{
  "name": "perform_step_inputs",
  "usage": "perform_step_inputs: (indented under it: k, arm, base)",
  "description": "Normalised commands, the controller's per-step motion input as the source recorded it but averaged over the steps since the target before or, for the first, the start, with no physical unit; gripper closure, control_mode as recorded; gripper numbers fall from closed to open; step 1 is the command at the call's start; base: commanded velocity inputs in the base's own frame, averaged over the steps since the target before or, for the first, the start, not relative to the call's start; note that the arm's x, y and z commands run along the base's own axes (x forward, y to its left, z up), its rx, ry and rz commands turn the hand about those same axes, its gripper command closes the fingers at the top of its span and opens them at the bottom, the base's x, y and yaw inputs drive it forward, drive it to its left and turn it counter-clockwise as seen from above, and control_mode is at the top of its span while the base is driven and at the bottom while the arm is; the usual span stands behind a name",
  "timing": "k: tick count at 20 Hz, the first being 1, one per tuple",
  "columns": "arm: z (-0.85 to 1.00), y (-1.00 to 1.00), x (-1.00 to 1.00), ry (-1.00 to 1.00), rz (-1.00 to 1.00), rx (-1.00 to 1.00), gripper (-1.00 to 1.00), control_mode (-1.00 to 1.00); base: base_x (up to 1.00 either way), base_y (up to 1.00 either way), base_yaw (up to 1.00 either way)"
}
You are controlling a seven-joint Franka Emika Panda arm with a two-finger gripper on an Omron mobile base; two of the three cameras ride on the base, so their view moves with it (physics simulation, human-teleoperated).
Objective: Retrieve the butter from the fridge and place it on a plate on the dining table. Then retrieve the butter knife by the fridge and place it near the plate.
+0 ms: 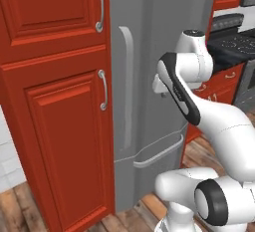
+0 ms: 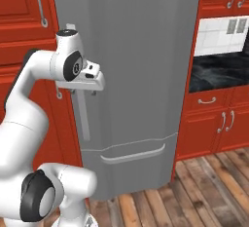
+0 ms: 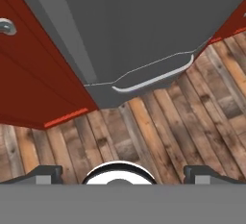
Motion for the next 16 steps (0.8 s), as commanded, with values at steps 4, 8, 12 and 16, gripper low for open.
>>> perform_step_inputs:
  k: [4,8,12,16]
  arm:
    - [0.00,0.00,0.00,0.00,0.00,0.00,-1.00,1.00]
    - [0.00,0.00,0.00,0.00,0.00,0.00,-1.00,1.00]
    - [0.00,0.00,0.00,0.00,0.00,0.00,-1.00,1.00]
    - [0.00,0.00,0.00,0.00,0.00,0.00,-1.00,1.00]
  base:
    - [-0.49,0.00,-0.05]
    - [-0.39,0.15,-0.08]
    - [-0.16,0.49,-0.16]
    - [-0.04,0.45,-0.13]
